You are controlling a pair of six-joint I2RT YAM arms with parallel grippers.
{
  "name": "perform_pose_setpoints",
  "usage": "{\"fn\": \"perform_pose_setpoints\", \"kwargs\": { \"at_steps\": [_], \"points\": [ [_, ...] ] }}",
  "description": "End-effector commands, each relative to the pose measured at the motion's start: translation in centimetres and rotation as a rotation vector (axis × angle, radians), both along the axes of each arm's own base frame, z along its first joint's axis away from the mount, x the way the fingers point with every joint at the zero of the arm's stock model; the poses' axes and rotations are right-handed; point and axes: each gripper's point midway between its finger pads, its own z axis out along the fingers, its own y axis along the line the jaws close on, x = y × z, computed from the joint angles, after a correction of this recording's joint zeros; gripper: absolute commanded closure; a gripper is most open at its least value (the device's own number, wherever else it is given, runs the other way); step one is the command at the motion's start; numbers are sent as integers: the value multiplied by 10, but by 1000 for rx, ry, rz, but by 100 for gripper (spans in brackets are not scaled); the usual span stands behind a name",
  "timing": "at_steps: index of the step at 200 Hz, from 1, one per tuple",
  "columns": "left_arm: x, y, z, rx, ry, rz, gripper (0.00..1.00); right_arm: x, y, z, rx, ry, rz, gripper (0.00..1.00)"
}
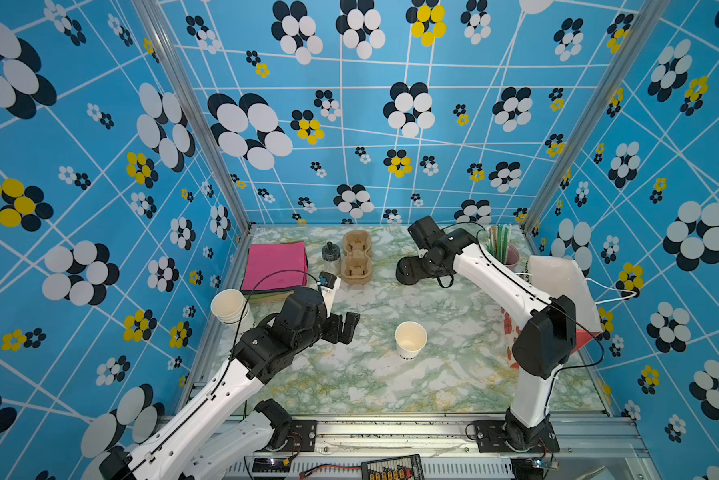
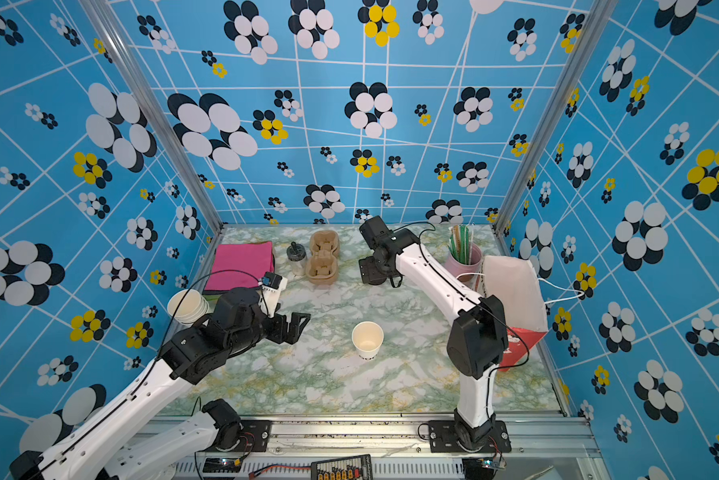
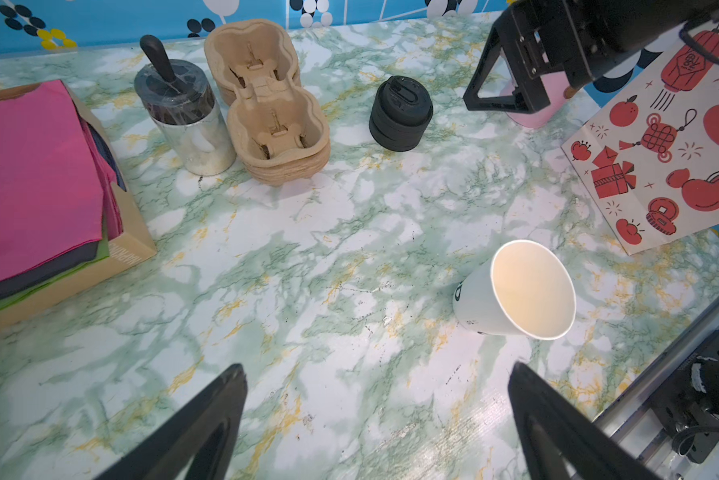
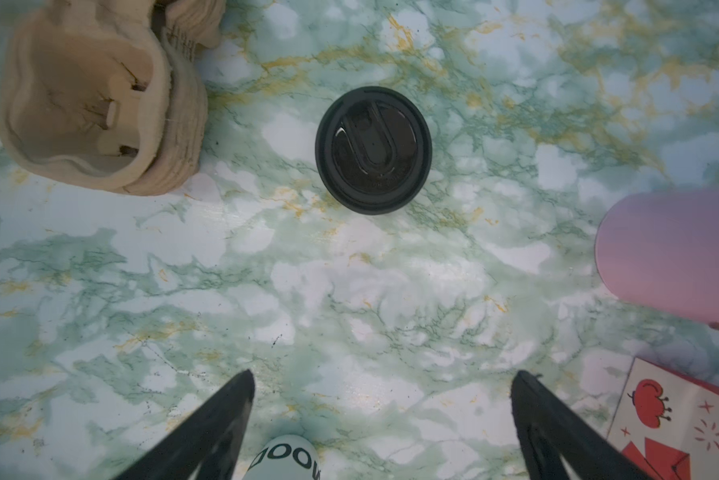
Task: Pack the takeout coffee
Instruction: 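Withdraw the left gripper while the right gripper descends over the black lid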
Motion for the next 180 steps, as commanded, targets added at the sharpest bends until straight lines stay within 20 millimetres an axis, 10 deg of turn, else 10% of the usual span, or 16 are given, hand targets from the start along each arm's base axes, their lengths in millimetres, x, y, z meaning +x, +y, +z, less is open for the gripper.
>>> {"fn": "perform_pose_setpoints", "kwargs": {
  "at_steps": [1, 180],
  "points": [
    [-8, 4, -12, 3, 52, 0, 1, 19, 12, -6, -35, -8, 66, 2],
    [-9, -2, -13, -38, 80, -2, 1, 88, 19, -90, -57, 142, 161, 15]
  ]
}}
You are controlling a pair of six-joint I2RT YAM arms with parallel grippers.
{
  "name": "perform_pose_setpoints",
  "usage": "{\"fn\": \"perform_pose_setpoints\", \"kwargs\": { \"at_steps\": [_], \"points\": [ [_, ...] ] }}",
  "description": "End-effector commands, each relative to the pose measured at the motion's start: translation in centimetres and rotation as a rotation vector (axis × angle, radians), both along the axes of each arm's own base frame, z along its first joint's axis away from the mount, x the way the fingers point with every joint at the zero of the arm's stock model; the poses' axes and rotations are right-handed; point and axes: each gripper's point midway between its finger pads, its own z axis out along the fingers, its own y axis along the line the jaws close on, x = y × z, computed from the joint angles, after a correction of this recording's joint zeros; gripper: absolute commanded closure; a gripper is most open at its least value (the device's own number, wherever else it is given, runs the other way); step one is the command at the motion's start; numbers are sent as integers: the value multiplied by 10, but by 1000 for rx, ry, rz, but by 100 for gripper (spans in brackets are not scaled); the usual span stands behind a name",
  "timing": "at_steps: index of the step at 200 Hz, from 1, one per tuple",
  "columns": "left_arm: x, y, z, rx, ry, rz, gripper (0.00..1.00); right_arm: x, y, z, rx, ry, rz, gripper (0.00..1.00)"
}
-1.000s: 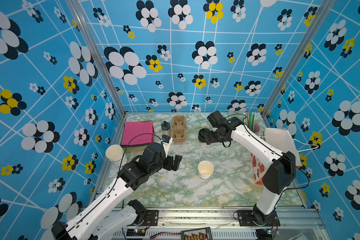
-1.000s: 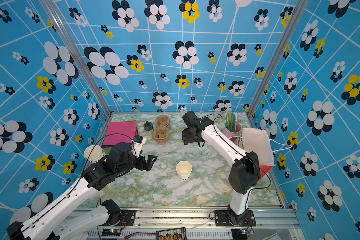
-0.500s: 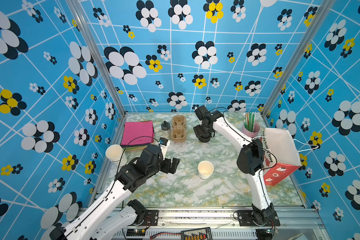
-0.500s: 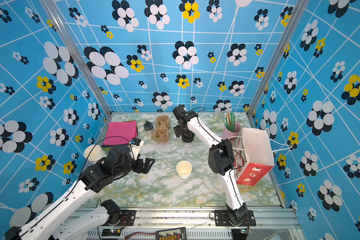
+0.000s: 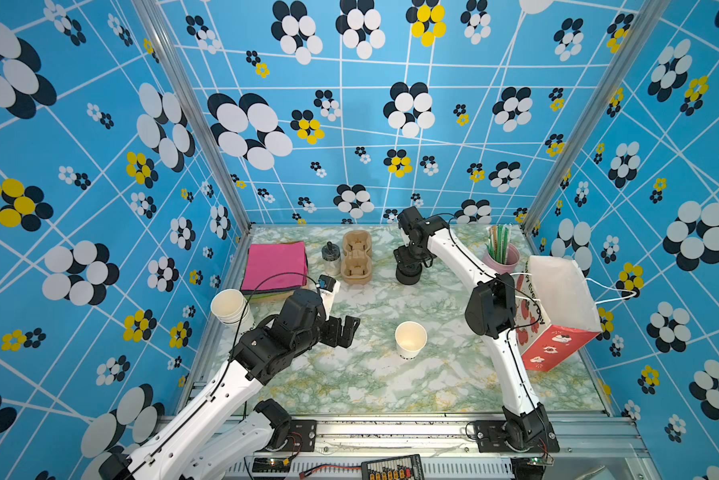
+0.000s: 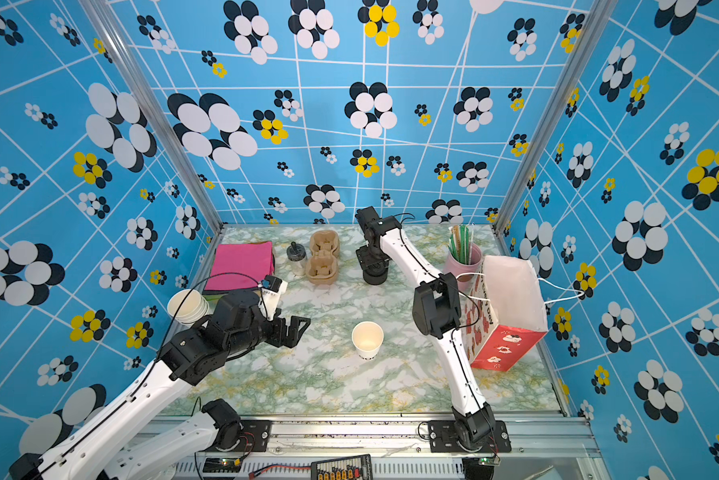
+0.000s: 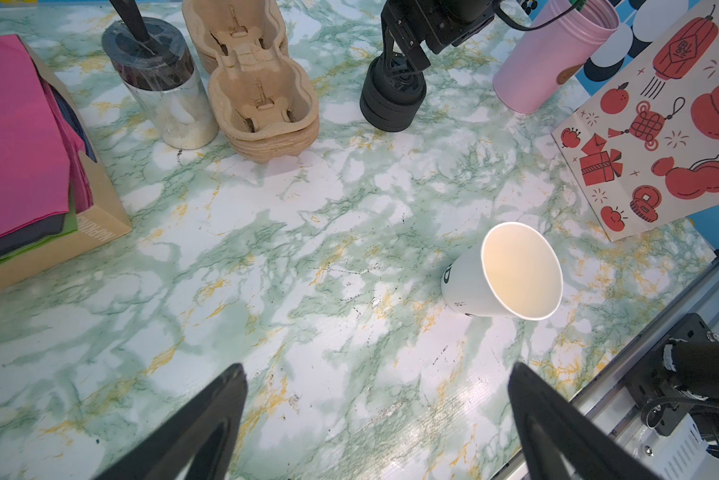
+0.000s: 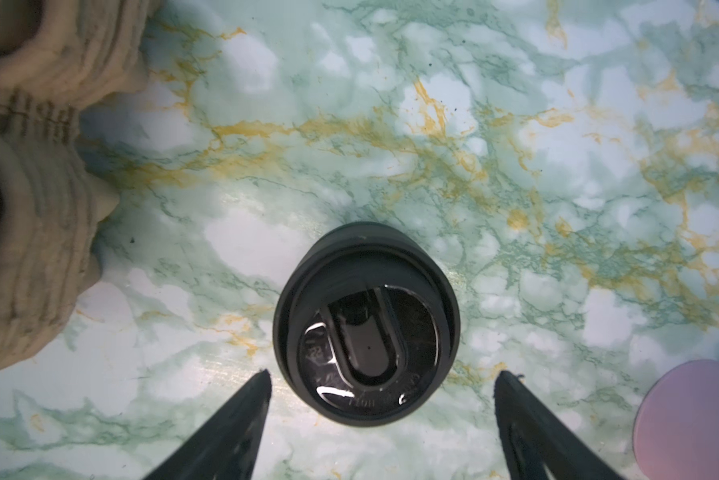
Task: Pack the takeout coffee
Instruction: 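Withdraw the left gripper while the right gripper descends over the black lid, then grasp the black lid with the right gripper and lift it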
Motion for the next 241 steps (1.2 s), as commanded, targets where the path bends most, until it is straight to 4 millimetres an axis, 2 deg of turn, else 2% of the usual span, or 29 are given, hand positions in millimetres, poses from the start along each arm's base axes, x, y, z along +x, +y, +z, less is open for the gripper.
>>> {"fn": "perform_pose_setpoints", "kwargs": {
  "at_steps": [1, 55, 103, 145, 173, 241],
  "points": [
    [-2, 2, -7, -5, 26, 9, 1, -7, 6, -13, 6, 58, 43, 15],
    [-3, 3, -8, -10, 35, 16, 1, -2, 7, -22, 6, 69, 44, 19],
    [-5, 4, -9, -12, 37, 19, 1, 1, -2, -22, -35, 58, 37, 20],
    [-5, 4, -10, -12, 40, 21, 1, 3, -5, -13, -41, 36, 33, 14],
    [-4, 4, -11, -10, 39, 21, 1, 5, -6, -6, -20, 26, 23, 13],
    [-4, 5, -15, -2, 43, 23, 1, 1, -7, -23, 19, 87, 15, 16]
  ]
}}
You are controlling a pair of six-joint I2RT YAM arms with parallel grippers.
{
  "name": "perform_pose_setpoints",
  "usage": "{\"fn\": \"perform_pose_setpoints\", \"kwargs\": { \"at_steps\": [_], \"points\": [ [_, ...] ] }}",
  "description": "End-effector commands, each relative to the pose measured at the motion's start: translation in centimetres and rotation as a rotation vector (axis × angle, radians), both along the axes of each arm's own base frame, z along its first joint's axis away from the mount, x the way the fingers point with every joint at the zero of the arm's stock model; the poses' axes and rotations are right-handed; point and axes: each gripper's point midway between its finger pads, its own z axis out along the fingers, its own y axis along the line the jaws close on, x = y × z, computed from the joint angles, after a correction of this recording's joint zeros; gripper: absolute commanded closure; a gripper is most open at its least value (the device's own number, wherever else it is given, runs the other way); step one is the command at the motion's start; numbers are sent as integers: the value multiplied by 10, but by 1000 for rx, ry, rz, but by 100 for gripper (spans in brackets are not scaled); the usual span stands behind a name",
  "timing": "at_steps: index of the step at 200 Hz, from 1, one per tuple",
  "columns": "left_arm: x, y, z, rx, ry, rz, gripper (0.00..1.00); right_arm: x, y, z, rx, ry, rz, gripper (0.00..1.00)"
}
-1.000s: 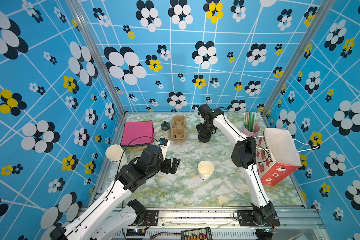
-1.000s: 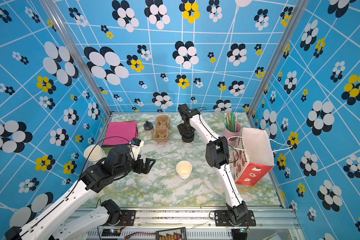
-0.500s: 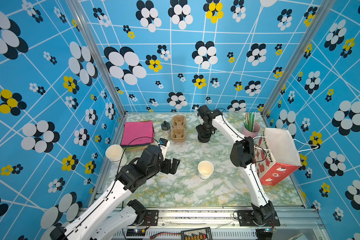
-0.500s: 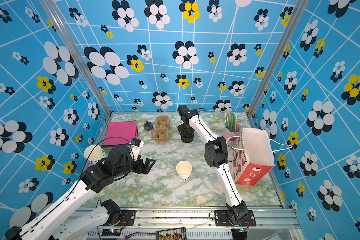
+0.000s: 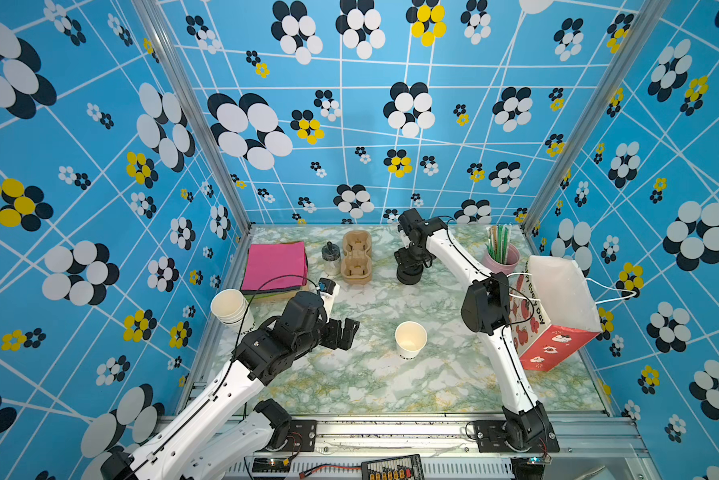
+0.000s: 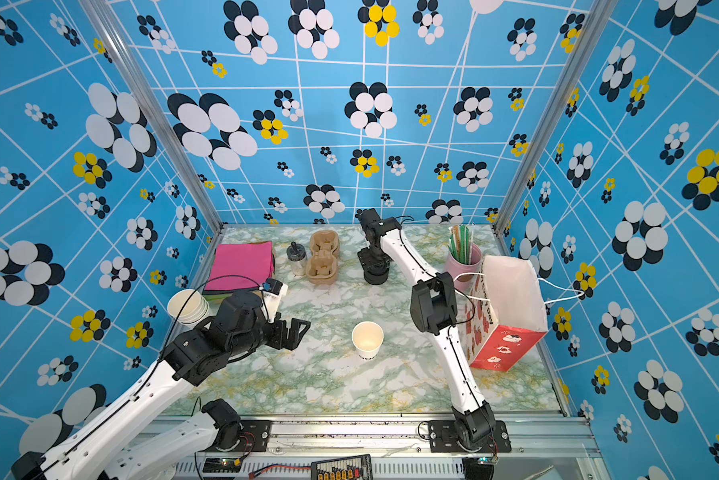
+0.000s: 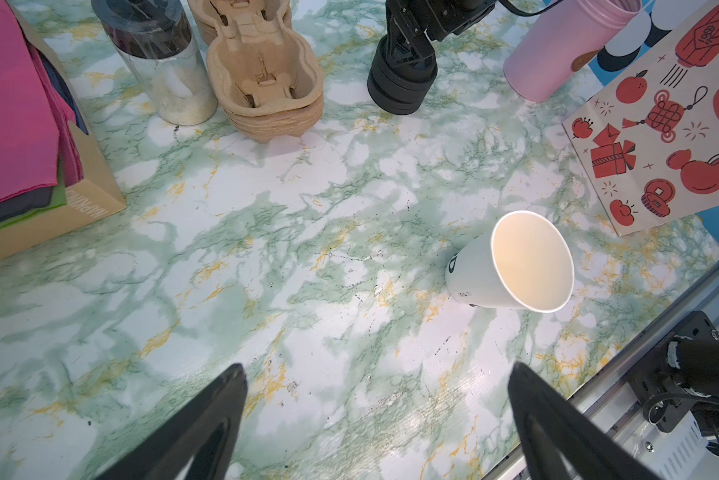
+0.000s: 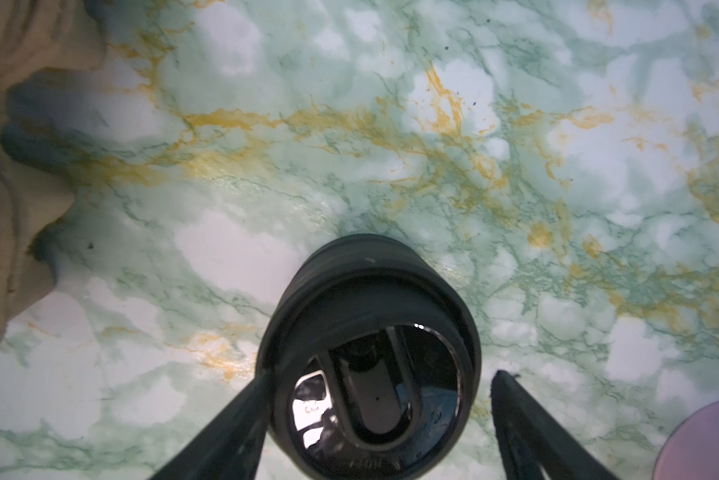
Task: Pack the takeout coffee
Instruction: 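Grasp the black lid with the right gripper and lift it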
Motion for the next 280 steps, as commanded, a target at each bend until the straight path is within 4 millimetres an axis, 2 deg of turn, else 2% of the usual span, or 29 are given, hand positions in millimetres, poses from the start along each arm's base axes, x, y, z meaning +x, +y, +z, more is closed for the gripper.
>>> {"fn": "perform_pose_setpoints", "kwargs": {
  "at_steps": [1, 77, 134, 197, 280],
  "points": [
    [-1, 3, -2, -11, 6, 12, 1, -6, -2, -2, 17, 43, -4, 16],
    [-2, 3, -2, -12, 8, 13, 1, -9, -2, -15, 36, 82, -16, 16],
    [-3, 3, -2, -15, 9, 15, 1, -10, -2, -17, 41, 94, -20, 24],
    [-3, 4, -2, -17, 10, 19, 1, -9, -1, 3, 61, 62, -19, 35],
    [-4, 4, -3, -18, 10, 18, 1, -8, 1, 45, 109, -7, -16, 36]
  ]
}}
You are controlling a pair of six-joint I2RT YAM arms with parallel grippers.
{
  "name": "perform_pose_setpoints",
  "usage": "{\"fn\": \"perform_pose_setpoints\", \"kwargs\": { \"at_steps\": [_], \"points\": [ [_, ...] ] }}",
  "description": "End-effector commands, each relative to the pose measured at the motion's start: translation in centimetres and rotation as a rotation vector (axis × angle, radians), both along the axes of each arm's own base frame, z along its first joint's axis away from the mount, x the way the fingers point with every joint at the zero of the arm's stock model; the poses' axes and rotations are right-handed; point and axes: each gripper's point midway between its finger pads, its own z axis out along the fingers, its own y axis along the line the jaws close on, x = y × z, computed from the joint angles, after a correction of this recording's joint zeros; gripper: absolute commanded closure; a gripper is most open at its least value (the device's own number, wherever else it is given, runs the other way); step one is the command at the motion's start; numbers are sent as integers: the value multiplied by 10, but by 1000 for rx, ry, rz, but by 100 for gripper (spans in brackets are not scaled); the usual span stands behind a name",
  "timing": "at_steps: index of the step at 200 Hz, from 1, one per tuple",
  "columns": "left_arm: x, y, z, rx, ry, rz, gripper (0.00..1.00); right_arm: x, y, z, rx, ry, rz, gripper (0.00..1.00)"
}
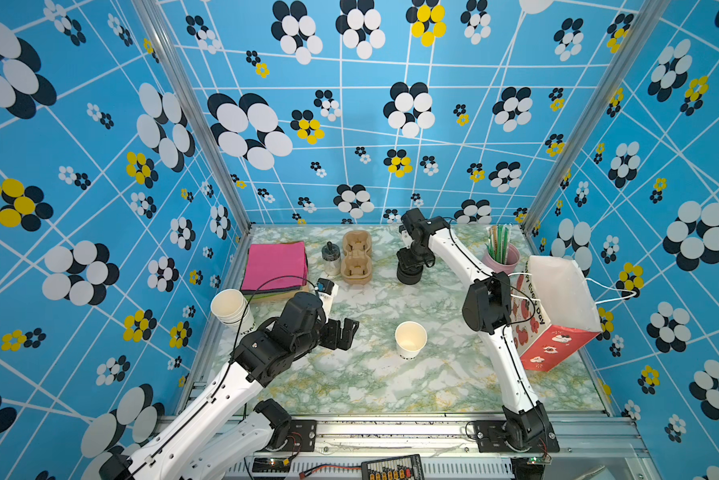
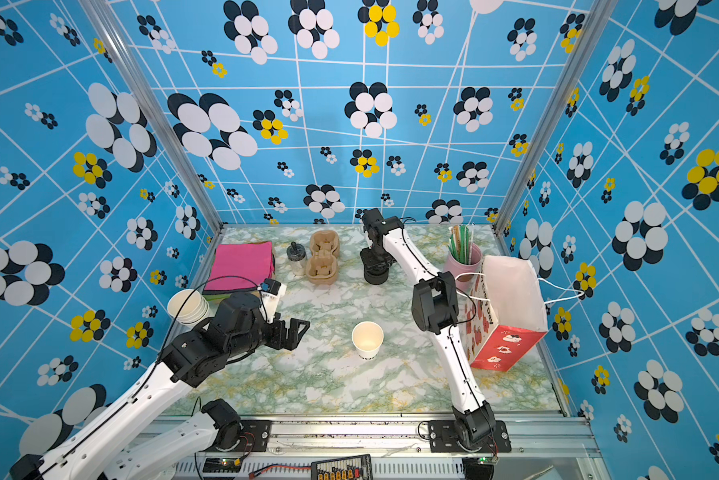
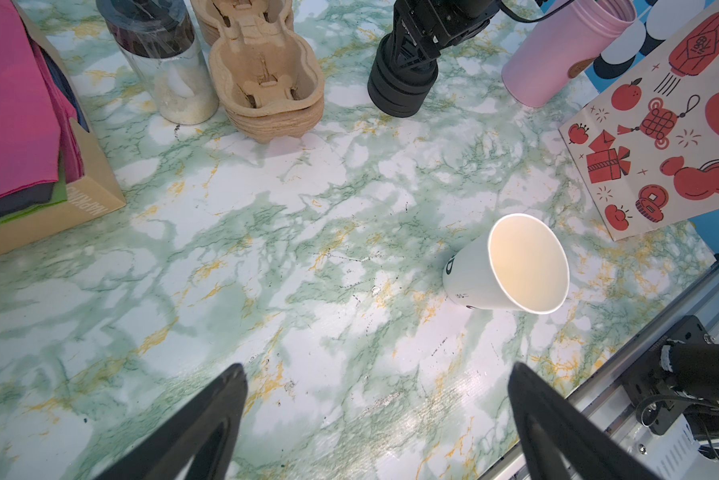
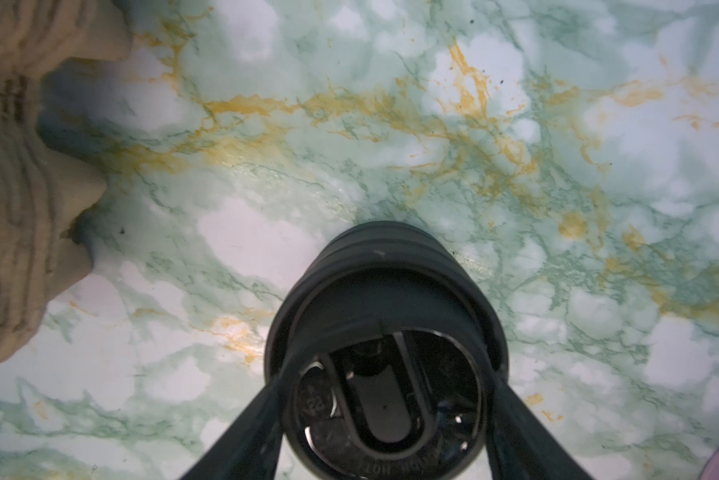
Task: Pack the takeout coffee
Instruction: 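Grasp the black lid with the right gripper and lift it, then carry the black lid with the right gripper over the white paper cup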
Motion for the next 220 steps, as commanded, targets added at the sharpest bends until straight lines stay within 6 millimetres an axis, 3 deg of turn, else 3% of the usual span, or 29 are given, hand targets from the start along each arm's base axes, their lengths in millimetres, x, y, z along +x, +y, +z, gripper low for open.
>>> {"fn": "perform_pose_setpoints", "kwargs": {
  "at_steps": [1, 61, 100, 142, 148, 156, 197, 220],
  "points": [
    [-2, 3, -5, -2, 11, 9, 1, -2, -2, 44, 46, -53, -19, 36],
    [-3, 5, -5, 0, 7, 10, 1, -5, -5, 65, 50, -80, -18, 35],
    [-4, 3, -2, -11, -3, -2, 1, -23, -6, 97, 87, -79, -3, 35],
    [-4, -4, 4, -42, -19, -30, 1, -57, -5, 137, 89, -95, 41, 35],
    [-4, -5, 3, -44, -18, -33, 1, -62, -3, 134, 82, -85, 48, 34],
    [-4, -6, 4, -49, -20, -39, 1, -73, -4, 154, 92, -113, 60, 34],
    [-6, -11, 10, -79, -40, -69, 1, -122, 5, 181, 106, -129, 102, 34],
    [-7, -14, 15, -108, -72, -86, 1, -151, 7, 187, 129, -130, 107, 33]
  ]
}}
